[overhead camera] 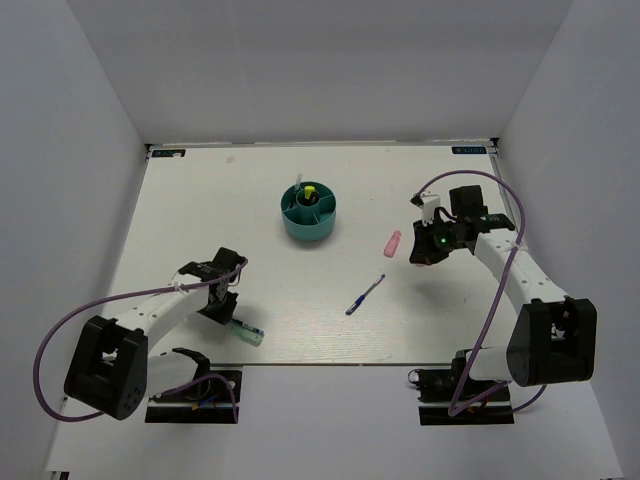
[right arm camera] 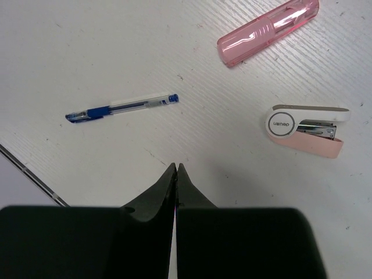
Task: Sort the stationery into containers
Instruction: Pick up the pen from the center of the board, then place the pen in the storage box.
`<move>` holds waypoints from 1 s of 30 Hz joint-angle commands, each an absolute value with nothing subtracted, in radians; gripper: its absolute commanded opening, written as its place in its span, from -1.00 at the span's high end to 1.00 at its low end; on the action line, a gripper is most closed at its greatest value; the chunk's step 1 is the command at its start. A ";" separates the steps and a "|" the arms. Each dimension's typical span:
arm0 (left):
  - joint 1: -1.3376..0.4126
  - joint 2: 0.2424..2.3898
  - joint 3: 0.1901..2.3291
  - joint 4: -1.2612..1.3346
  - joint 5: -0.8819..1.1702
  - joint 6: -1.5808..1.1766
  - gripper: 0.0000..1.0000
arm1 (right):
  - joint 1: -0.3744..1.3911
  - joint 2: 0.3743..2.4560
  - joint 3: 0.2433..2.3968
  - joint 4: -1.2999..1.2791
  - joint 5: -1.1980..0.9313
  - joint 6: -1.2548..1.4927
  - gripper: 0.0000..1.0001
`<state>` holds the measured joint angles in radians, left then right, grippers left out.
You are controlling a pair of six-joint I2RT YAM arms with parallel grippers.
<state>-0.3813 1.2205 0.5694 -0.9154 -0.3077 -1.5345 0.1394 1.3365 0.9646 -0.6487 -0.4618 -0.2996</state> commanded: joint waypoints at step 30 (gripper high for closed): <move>-0.393 1.756 1.601 -0.300 -0.301 -0.433 1.00 | 0.137 1.333 0.943 -0.660 -0.588 -0.382 0.79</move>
<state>-0.3687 1.7294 1.5314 -0.4252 -0.3496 -0.7189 0.1394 1.3357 0.9489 -0.6731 -0.5575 -0.3569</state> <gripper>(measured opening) 0.157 0.102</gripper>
